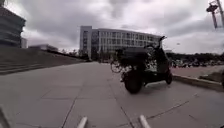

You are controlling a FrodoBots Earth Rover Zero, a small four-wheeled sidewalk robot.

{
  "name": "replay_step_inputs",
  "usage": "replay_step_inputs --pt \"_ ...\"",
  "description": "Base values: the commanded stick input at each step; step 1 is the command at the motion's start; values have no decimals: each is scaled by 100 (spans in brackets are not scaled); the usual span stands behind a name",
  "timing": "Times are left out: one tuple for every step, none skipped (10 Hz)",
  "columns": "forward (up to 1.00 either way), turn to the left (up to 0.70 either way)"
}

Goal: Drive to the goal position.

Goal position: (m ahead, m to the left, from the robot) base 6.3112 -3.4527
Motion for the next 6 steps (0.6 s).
replay_step_inputs --pt "50 51" --pt "50 51" --pt "50 51" --pt "50 51" --pt "50 6" --pt "50 1"
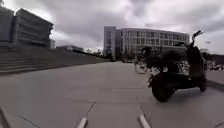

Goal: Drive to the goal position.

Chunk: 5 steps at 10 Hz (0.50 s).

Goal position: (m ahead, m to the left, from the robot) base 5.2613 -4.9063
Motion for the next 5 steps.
replay_step_inputs --pt "50 1" --pt "50 1" --pt "50 1" --pt "50 1" --pt "50 1"
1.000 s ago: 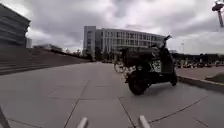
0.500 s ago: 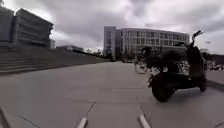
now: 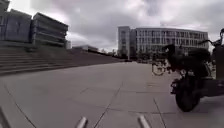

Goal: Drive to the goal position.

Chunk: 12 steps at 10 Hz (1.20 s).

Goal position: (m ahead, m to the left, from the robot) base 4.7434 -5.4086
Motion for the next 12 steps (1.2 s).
replay_step_inputs --pt "50 1" --pt "50 1" --pt "50 1" --pt "50 1" --pt "50 1" --pt "50 1" --pt "50 1" --pt "50 1" --pt "50 1" --pt "50 1" --pt "50 1" --pt "50 1"
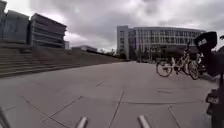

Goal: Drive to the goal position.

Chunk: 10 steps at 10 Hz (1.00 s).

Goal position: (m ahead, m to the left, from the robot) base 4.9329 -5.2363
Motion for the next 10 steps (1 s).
replay_step_inputs --pt "50 1" --pt "50 1" --pt "50 1" --pt "50 1" --pt "50 1" --pt "50 1" --pt "50 1" --pt "50 -5" --pt "50 -49" --pt "50 -49"
